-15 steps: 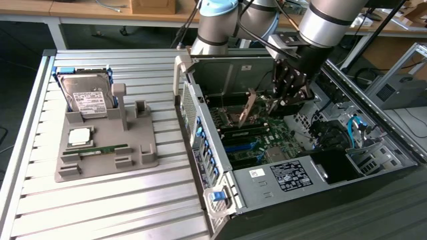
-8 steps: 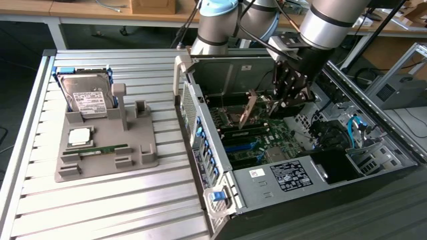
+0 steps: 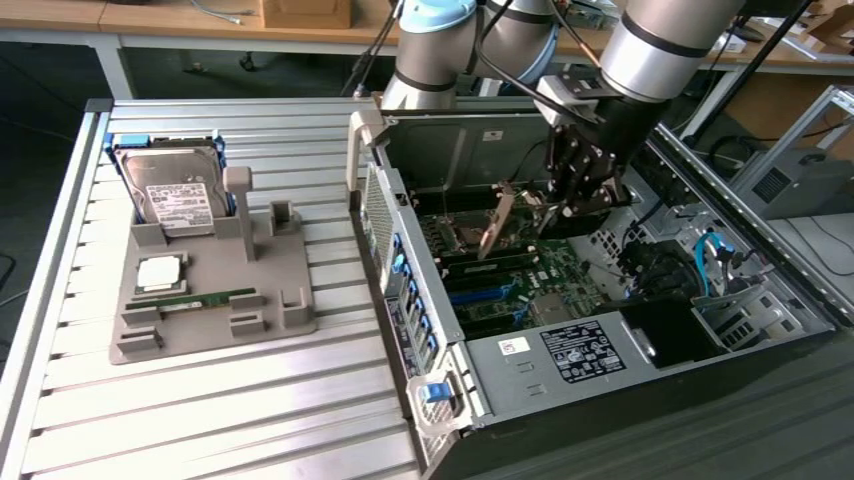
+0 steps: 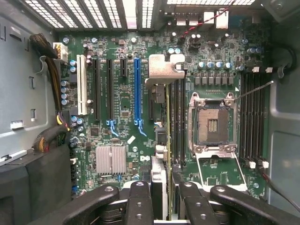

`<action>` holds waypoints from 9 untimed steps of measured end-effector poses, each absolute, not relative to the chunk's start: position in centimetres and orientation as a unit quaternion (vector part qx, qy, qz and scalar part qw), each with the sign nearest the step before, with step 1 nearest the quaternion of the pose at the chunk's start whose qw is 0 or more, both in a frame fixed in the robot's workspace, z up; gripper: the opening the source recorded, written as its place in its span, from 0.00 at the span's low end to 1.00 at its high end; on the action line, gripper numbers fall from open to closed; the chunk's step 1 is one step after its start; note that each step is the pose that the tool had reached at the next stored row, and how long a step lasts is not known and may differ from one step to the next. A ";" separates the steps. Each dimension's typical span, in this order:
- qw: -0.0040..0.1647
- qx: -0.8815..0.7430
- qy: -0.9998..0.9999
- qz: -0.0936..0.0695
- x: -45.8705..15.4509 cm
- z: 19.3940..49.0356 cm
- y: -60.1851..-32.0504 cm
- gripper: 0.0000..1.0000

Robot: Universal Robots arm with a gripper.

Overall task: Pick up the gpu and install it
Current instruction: 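Insert the gpu into the slot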

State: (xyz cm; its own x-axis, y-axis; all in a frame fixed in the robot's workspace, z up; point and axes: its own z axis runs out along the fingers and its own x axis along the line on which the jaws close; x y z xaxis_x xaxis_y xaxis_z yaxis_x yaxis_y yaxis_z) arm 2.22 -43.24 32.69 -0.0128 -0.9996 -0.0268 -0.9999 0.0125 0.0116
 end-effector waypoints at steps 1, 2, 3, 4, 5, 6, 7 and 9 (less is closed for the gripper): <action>0.005 -0.703 0.711 0.014 2.2 32.7 -43.3 0.27; 0.005 -0.703 0.711 0.014 2.2 32.7 -43.3 0.27; 0.005 -0.703 0.712 0.014 2.2 32.6 -43.3 0.27; 0.005 -0.703 0.711 0.014 2.2 32.6 -43.3 0.27; 0.005 -0.703 0.711 0.014 2.2 32.6 -43.4 0.27; 0.005 -0.703 0.711 0.014 2.2 32.6 -43.4 0.27; 0.005 -0.703 0.711 0.014 2.2 32.6 -43.4 0.27; 0.005 -0.703 0.711 0.014 2.2 32.5 -43.5 0.27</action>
State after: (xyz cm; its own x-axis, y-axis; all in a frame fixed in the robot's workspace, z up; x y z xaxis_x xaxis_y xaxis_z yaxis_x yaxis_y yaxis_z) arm 2.22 -43.46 32.55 -0.0128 -0.9996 -0.0268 -0.9999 0.0125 0.0116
